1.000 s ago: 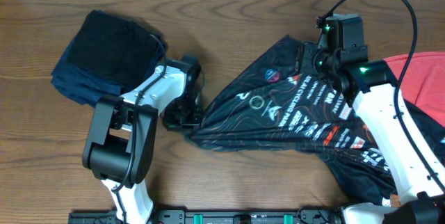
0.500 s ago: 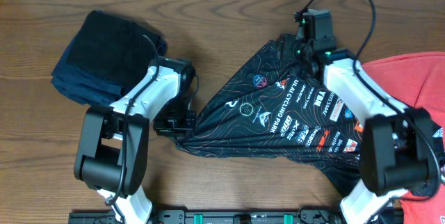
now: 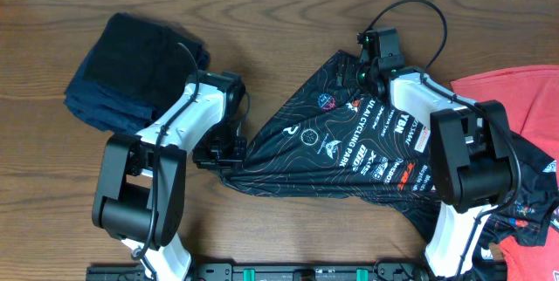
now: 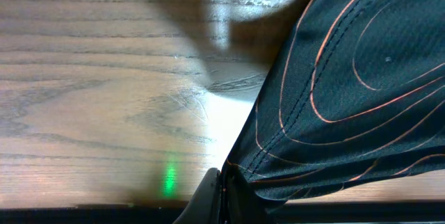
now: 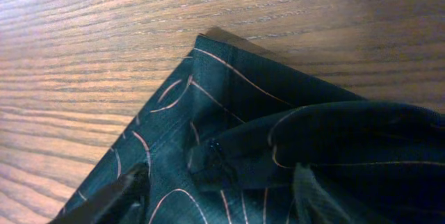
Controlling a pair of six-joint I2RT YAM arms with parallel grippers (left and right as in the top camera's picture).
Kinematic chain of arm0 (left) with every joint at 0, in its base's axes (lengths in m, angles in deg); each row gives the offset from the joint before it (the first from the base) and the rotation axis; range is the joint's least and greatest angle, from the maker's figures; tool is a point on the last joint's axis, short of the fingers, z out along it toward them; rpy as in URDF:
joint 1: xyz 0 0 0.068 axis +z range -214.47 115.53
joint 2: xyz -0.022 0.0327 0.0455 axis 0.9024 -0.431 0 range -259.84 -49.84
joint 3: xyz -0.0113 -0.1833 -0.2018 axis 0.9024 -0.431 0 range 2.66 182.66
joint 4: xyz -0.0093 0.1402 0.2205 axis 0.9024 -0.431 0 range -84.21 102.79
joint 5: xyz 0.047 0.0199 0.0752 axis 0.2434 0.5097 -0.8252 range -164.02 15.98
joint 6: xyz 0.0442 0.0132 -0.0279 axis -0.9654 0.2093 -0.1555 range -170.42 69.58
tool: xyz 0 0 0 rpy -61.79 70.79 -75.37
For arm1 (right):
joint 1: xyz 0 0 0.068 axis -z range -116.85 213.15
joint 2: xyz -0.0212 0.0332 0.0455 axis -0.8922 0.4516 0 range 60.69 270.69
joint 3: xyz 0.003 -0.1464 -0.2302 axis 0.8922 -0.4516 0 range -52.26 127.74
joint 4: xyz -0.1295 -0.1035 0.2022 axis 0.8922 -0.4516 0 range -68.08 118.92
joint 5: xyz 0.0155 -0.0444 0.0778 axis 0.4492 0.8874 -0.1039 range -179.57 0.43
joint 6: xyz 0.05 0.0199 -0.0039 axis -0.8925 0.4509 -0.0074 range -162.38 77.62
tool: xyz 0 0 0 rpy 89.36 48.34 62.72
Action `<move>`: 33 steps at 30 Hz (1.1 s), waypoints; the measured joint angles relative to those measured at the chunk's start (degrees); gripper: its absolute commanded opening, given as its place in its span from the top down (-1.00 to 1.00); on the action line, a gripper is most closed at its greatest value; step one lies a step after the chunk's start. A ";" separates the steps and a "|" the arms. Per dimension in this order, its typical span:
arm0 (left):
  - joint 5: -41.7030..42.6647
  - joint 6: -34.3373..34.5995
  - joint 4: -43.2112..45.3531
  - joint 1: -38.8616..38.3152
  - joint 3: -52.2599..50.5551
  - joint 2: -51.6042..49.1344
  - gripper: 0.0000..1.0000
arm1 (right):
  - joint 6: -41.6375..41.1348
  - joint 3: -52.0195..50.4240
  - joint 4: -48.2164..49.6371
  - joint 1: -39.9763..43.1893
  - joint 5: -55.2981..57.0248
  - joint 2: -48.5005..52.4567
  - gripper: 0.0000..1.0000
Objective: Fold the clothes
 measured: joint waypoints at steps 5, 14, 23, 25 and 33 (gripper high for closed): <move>-0.15 0.00 0.20 0.00 0.00 0.00 0.88 | -1.25 0.00 1.29 0.00 2.03 0.39 -0.18; -0.39 0.00 0.28 0.00 0.00 0.00 0.88 | -2.73 0.79 5.31 0.00 3.67 3.19 0.98; -0.42 0.00 0.33 0.00 -0.02 0.00 0.88 | -1.66 0.63 2.25 0.17 3.54 0.87 0.98; -0.66 0.00 0.35 0.00 -0.02 0.00 0.88 | -0.04 0.33 0.70 0.52 3.45 -2.54 0.98; -2.34 0.00 0.46 0.07 -0.02 0.00 0.88 | 2.62 0.59 -3.93 1.86 2.89 -18.91 0.97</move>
